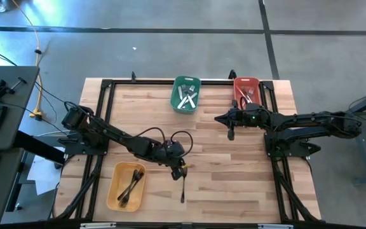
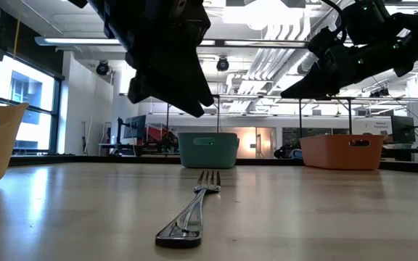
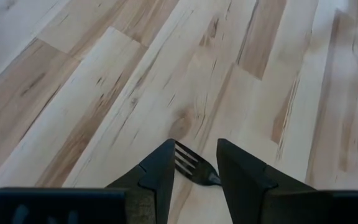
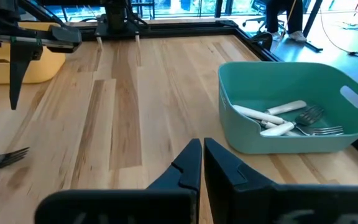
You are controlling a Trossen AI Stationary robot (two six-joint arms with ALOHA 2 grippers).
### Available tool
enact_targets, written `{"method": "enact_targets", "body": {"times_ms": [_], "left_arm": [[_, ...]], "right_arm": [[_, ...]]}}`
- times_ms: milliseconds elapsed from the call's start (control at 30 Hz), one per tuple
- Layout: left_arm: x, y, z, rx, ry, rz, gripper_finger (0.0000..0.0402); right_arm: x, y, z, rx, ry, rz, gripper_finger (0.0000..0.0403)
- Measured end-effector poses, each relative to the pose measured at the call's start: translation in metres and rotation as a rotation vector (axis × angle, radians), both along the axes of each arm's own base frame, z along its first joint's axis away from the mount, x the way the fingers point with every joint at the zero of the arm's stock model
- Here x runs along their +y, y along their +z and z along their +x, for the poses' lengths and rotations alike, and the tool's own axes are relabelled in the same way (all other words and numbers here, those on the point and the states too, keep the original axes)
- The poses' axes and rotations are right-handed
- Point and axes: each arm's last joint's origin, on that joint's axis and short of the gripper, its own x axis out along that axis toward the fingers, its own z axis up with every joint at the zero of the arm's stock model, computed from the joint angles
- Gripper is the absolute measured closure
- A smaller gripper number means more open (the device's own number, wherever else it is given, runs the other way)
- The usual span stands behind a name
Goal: Sort silverware by color (type)
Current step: Put the black fork into the yellow bin
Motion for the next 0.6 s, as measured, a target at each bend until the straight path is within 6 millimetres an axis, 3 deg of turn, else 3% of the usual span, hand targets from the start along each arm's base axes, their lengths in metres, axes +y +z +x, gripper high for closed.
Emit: {"method": "enact_targets", "body": {"times_ms": [333,600], "left_arm": [[-0.0006,-0.0001,-0.0001,0.003,0.083,-0.095,0.0288],[-0.0085,-0.0057,0.0,0.022,0.067,-0.146,0.026]], "right_arm": [[0.0,-0.0001,0.0,-0.001,-0.003,0.008,0.0401],[0.0,-0.0001,0.0,-0.001,-0.004,0.014,0.0401]]}}
